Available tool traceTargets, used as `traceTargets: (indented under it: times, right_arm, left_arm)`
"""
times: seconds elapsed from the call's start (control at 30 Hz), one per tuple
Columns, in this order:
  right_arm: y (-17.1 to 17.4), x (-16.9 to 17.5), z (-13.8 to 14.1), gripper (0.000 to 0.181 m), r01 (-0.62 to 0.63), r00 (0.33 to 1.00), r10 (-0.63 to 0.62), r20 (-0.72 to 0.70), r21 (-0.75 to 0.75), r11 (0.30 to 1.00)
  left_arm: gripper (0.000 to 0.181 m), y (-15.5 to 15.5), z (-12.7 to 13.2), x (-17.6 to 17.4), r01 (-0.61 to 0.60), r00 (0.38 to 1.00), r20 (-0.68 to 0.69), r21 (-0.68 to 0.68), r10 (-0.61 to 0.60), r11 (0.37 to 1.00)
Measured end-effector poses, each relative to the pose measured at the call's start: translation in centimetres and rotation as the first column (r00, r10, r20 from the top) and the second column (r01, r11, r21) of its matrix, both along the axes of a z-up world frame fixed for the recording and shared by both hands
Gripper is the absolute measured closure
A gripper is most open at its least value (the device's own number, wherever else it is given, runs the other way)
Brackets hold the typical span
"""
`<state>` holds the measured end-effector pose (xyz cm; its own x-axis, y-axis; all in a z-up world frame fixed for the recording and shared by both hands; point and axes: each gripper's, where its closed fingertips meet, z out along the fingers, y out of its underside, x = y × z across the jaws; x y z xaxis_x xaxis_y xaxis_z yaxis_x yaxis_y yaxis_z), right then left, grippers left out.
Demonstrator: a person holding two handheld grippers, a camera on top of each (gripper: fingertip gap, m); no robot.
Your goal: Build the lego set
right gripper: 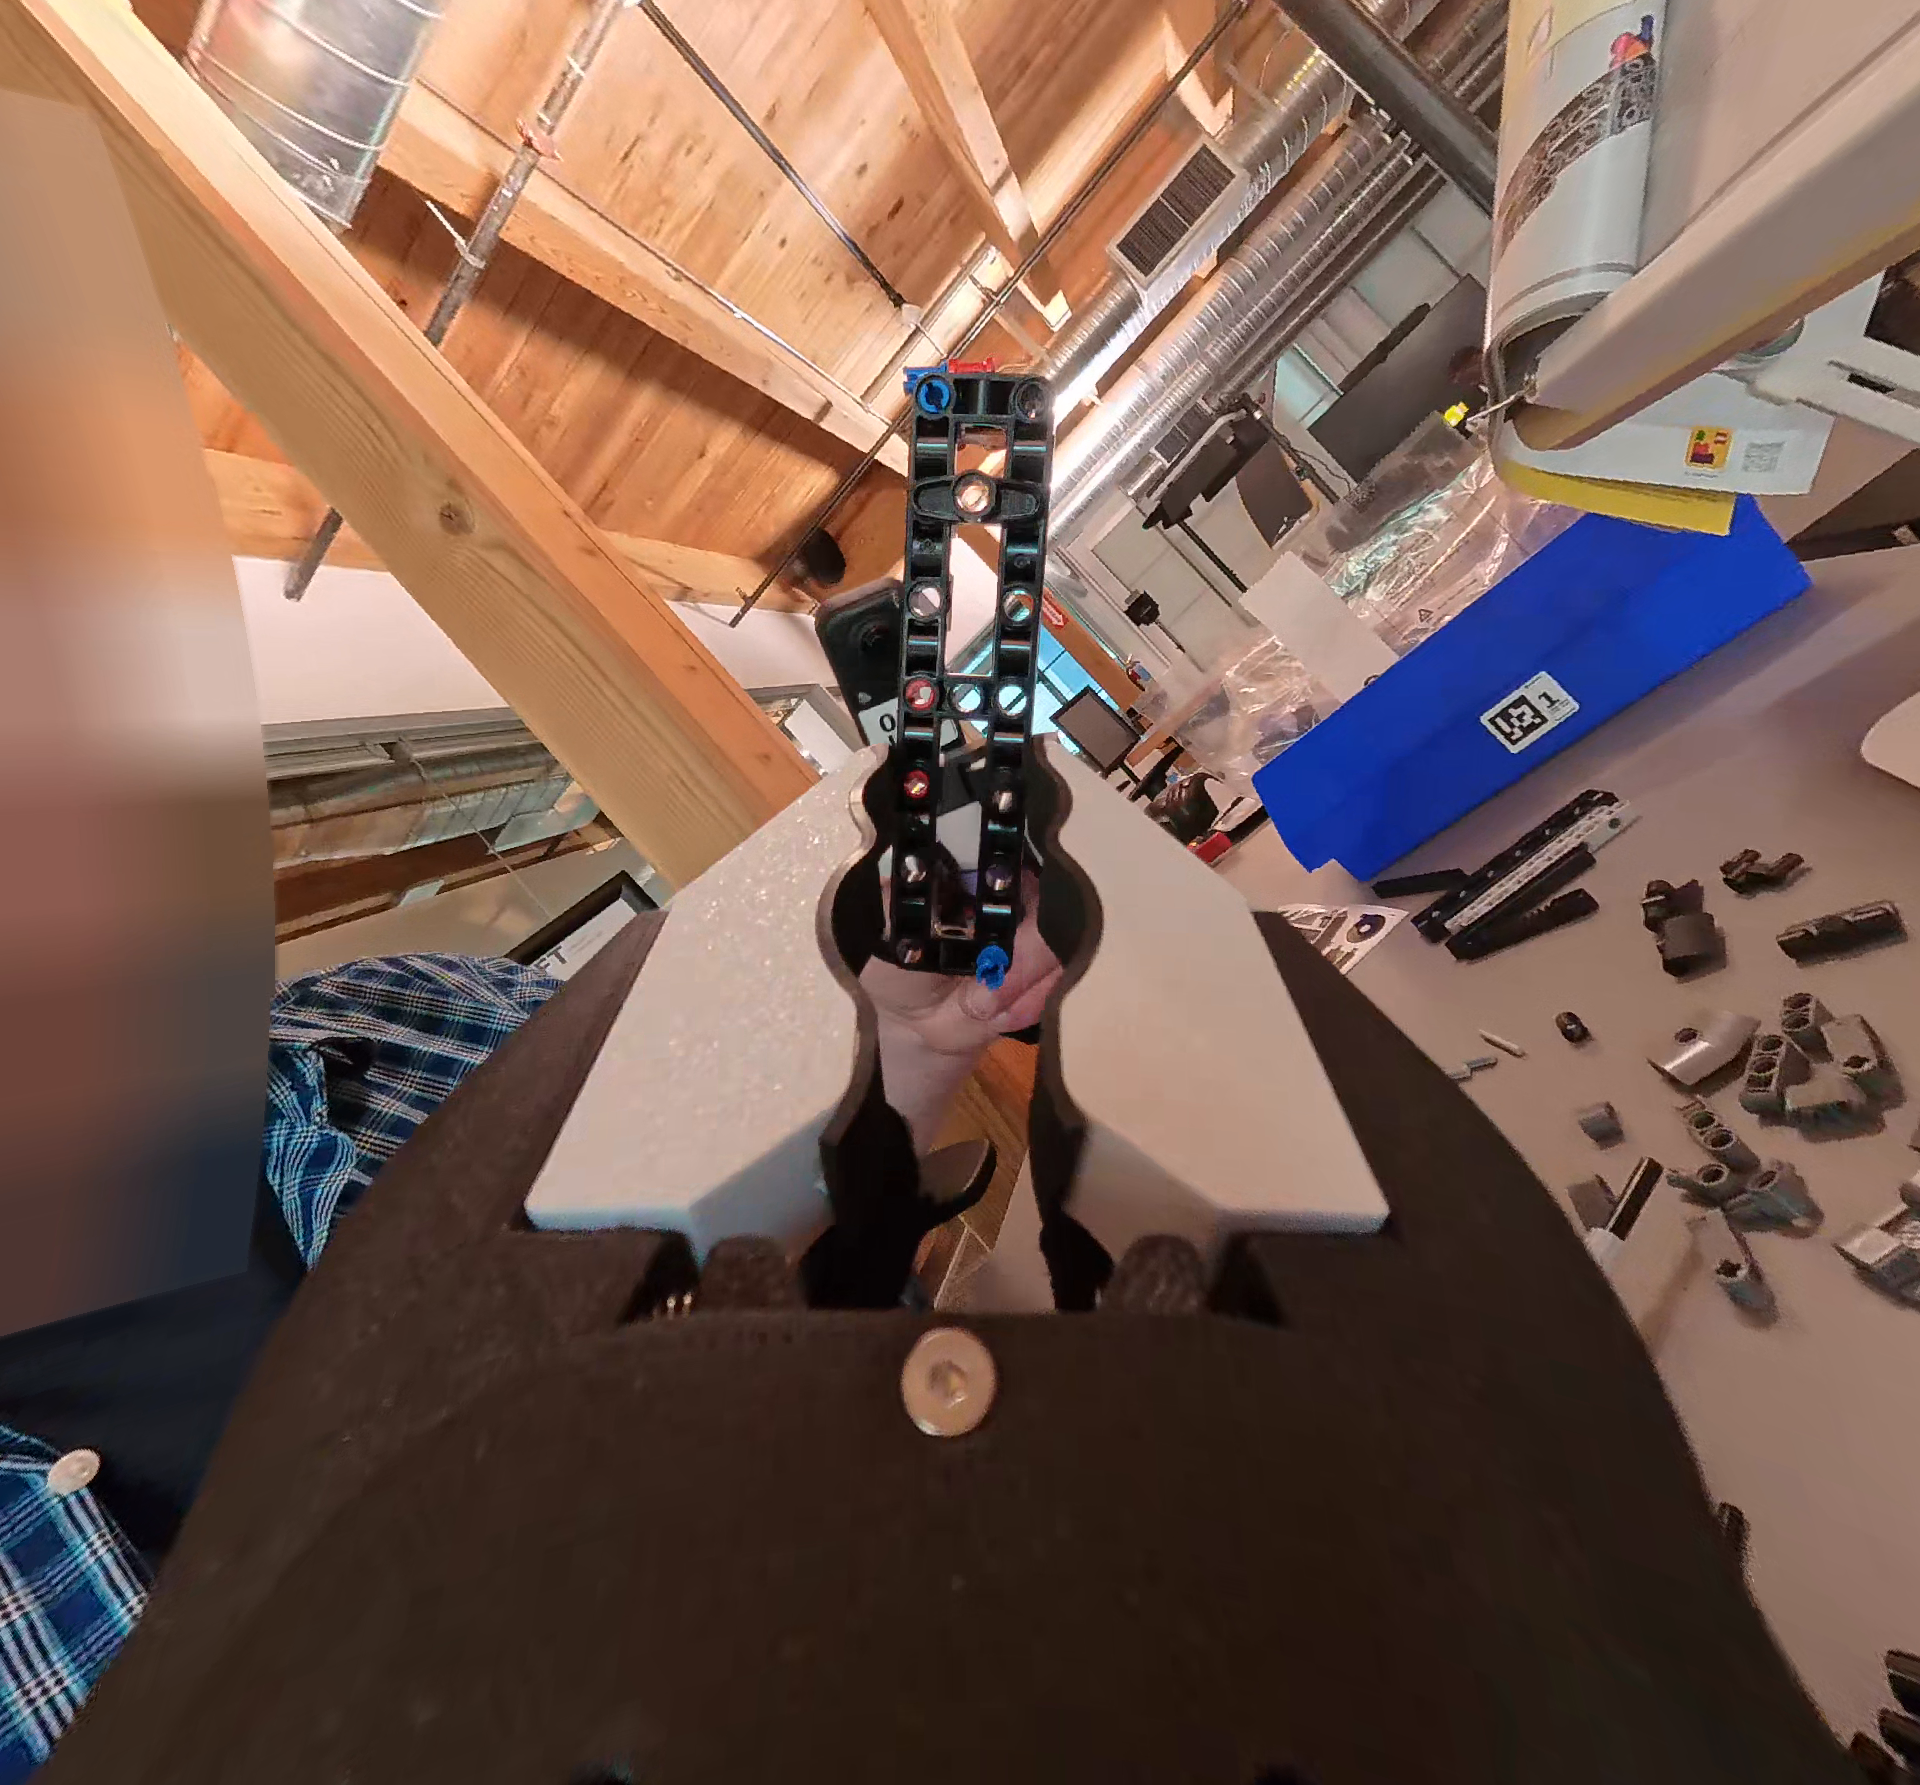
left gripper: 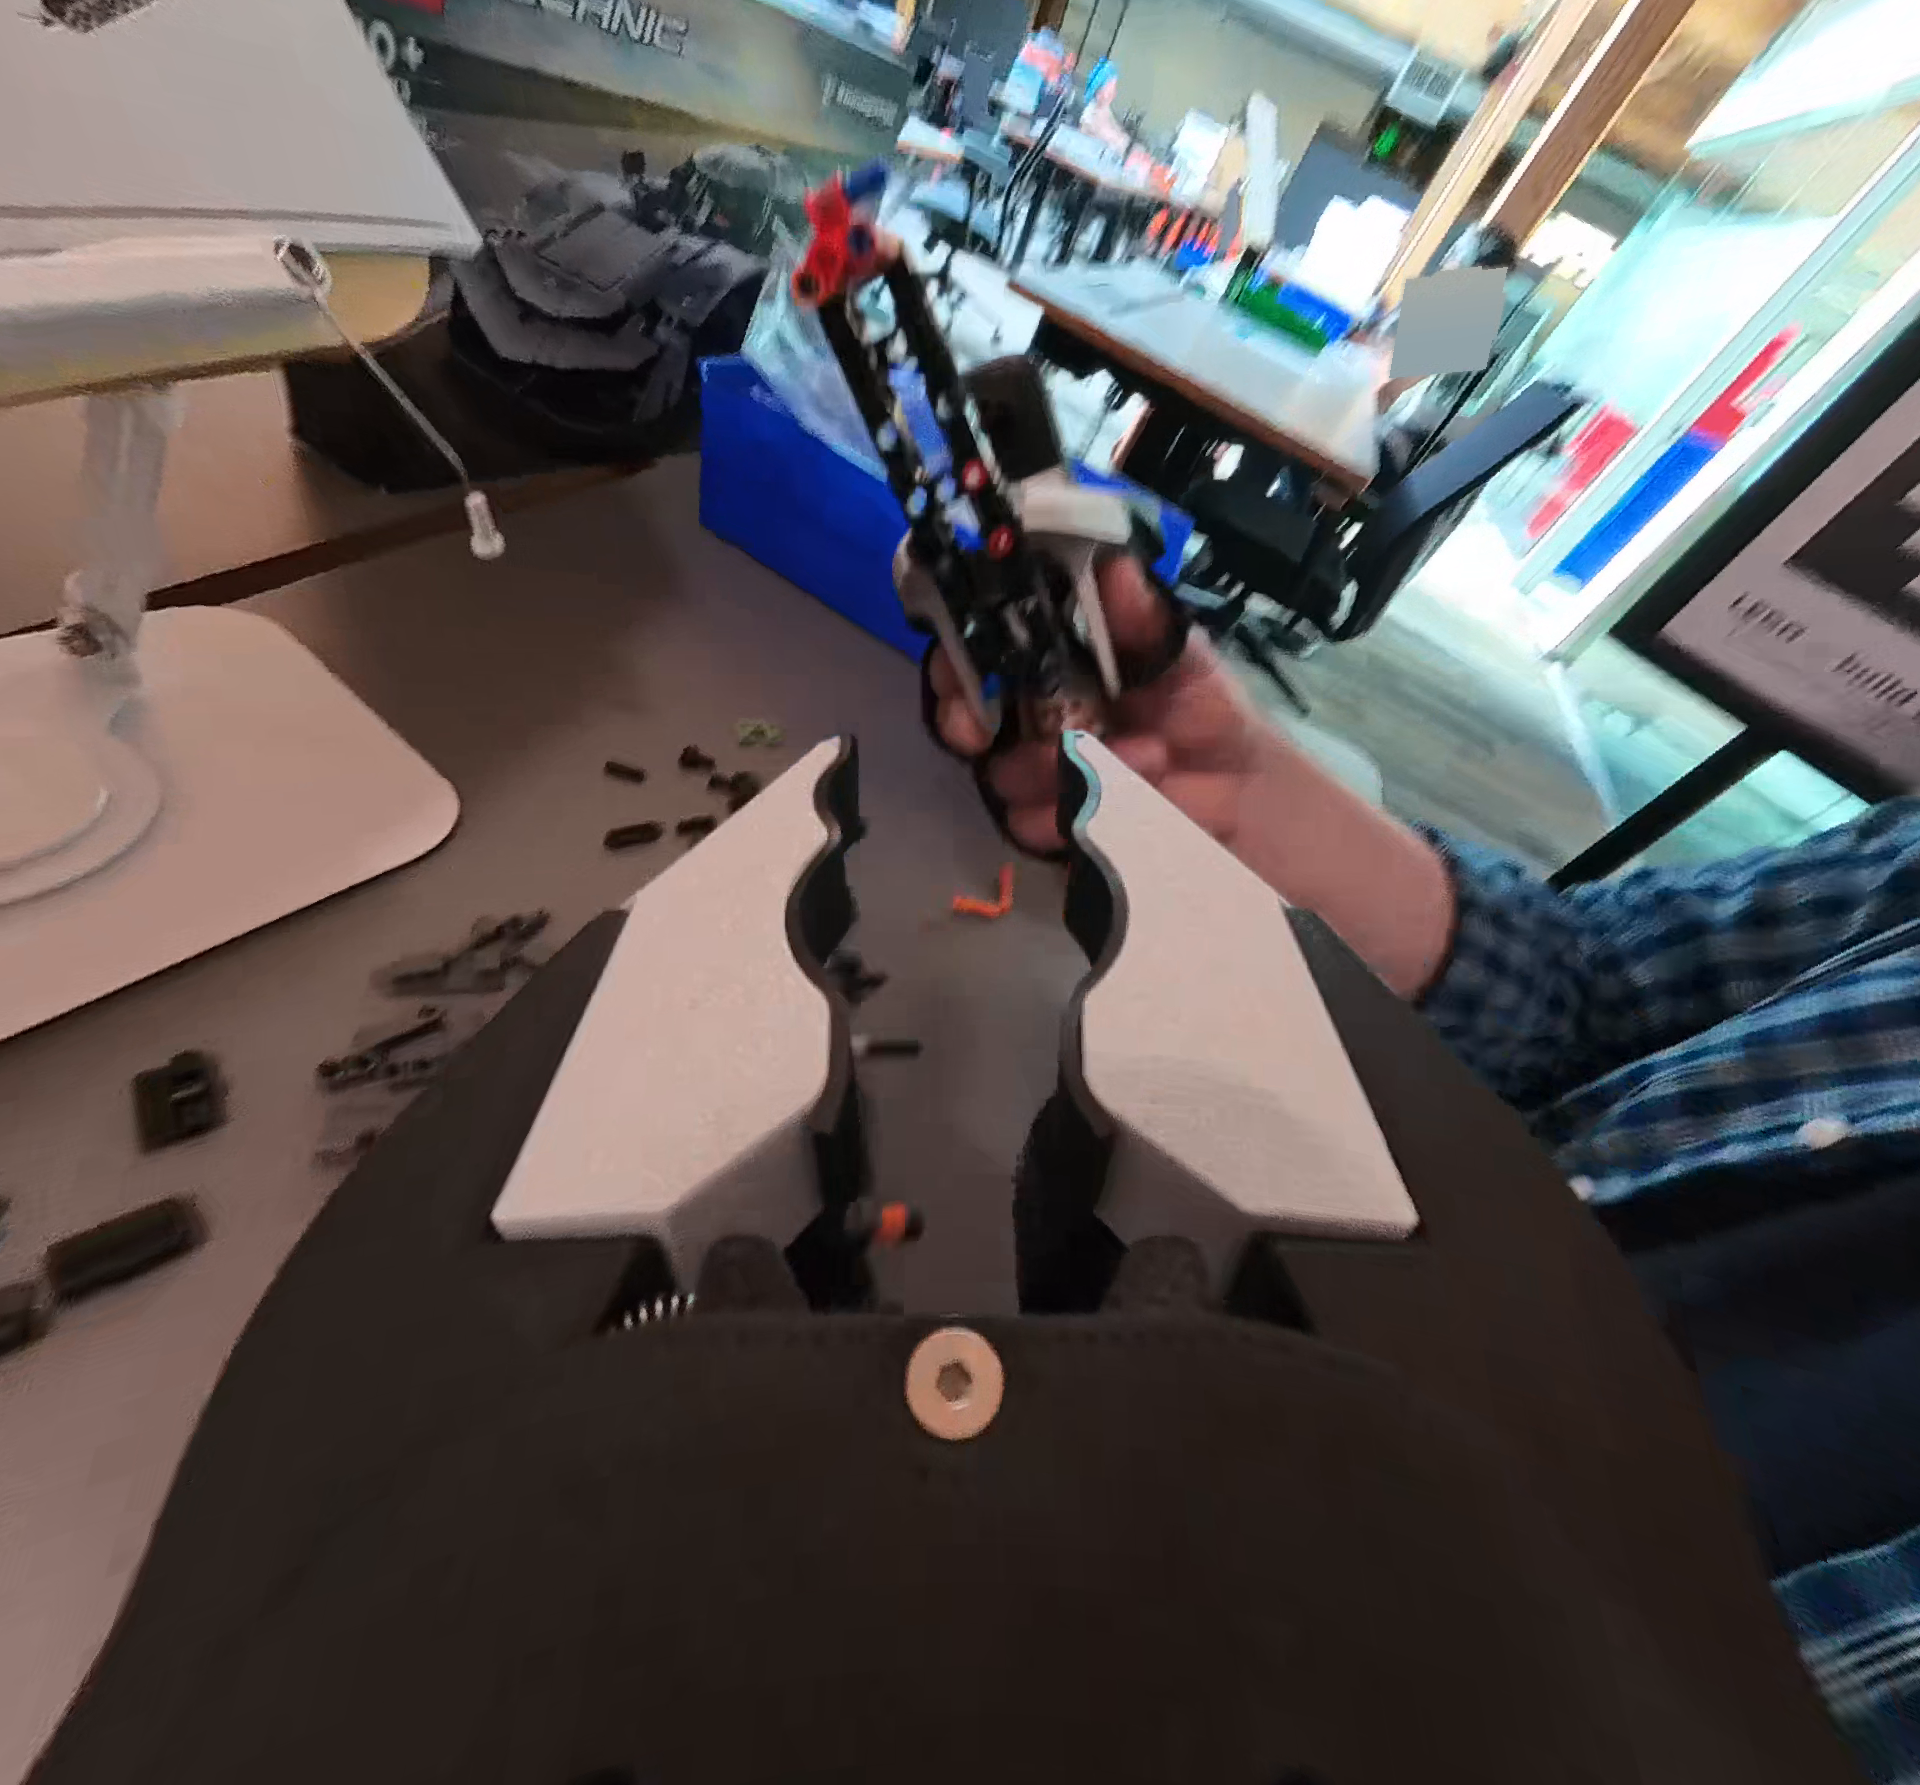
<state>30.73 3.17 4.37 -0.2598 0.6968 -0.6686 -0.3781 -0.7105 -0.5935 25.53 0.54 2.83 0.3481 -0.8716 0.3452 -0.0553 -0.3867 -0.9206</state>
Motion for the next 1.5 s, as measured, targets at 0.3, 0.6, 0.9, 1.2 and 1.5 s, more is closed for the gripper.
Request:
traceTargets:
  times: [0.3,0.6,0.9,1.2,1.5]
  right_arm:
    - [-0.1,-1.1,-1.1,0.160,-0.011,1.000,0.011,0.023,-0.001,1.000]
    - [-0.3,-2.1,-2.0,0.160,-0.022,0.998,0.022,0.057,-0.004,1.000]
    - [-0.5,-2.1,-2.3,0.160,-0.025,0.997,0.024,0.070,0.000,1.000]
    - [-0.8,-2.6,-2.5,0.160,-0.034,0.996,0.034,0.079,0.002,0.999]
    - [-0.9,-2.6,-2.7,0.160,-0.030,0.996,0.029,0.088,0.005,1.000]
  left_arm:
    - [0.139,-2.4,-3.0,-2.5,0.011,0.990,-0.141,0.046,-0.004,0.999]
    - [0.137,-7.3,-6.6,-4.2,0.056,0.951,-0.307,0.046,-0.039,0.997]
    - [0.139,-12.4,-10.8,-3.8,0.143,0.887,-0.447,0.027,-0.116,0.989]
    - [0.141,-14.1,-13.2,-3.9,0.123,0.870,-0.483,0.013,-0.101,0.992]
    - [0.141,-15.3,-14.3,-3.6,0.116,0.855,-0.511,0.035,-0.082,0.993]
